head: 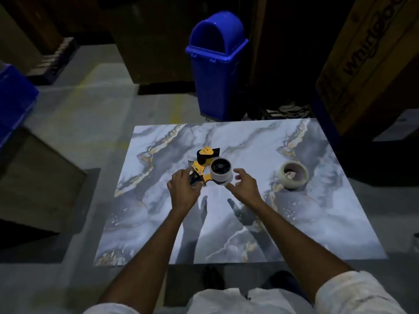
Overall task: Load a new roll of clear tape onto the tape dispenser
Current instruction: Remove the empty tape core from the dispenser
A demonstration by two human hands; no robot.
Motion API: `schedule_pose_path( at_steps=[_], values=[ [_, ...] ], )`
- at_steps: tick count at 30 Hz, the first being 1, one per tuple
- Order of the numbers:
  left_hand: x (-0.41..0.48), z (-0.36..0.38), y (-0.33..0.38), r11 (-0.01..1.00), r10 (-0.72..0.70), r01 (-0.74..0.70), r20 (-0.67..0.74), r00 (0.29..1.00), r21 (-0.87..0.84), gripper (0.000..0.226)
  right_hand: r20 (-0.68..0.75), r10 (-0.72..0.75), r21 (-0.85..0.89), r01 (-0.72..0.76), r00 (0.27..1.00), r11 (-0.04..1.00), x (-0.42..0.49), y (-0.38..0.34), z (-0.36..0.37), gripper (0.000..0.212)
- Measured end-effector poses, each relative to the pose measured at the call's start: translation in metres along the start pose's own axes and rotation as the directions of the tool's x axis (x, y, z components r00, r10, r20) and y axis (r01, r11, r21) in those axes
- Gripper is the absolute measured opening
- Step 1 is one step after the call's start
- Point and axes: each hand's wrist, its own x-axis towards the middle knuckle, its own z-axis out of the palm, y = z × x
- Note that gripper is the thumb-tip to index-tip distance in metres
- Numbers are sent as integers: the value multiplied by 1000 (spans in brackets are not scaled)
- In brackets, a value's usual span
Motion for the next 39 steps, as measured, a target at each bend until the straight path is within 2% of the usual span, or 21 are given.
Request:
schedule_pose_path(
  at_steps=[5, 7, 10, 12, 15, 18, 22, 26, 29, 35, 39],
  values=[
    [20, 1, -13, 998, -29, 22, 132, 991, 54, 70, 37, 18, -81, -15, 999, 997, 20, -17, 9, 76],
    [29, 6, -20, 997, -27, 15, 165, 986, 76, 71, 36, 19, -96, -15, 999, 995, 26, -17, 13, 80],
    [37, 10, -25, 996, -25, 10, 168, 986, 92, 49, 34, 47, -96, -43, 998, 994, 34, -14, 17, 91],
    [38, 12, -26, 997, 4, -15, 145, 989, 77, 34, 45, 84, -109, -79, 995, 991, 39, -10, 19, 105],
    [36, 16, -29, 998, 48, -54, 172, 984, 36, 28, 62, 120, -159, -109, 991, 981, 46, -9, 20, 121],
    [35, 21, -34, 997, 75, -76, 188, 979, -4, 17, 58, 127, -163, -116, 990, 980, 53, -11, 23, 124],
    [33, 26, -37, 995, 96, -93, 183, 978, -25, 13, 64, 106, -167, -94, 992, 981, 61, -8, 29, 118],
    [27, 32, -42, 993, 116, -109, 170, 979, -50, 14, 13, 44, -177, -41, 999, 983, 59, 2, 30, 90],
    [18, 36, -44, 987, 150, -140, 143, 978, -77, 19, -43, -16, -161, 9, 999, 987, 49, 14, 29, 78],
    [-4, 43, -36, 979, 168, -145, 166, 972, -142, 31, -149, -78, -209, 46, 986, 977, 28, 31, 20, 71],
    [-19, 44, -27, 963, 244, -206, 231, 942, -176, 28, -174, -79, -238, 36, 982, 971, 7, 46, 3, 75]
  ],
)
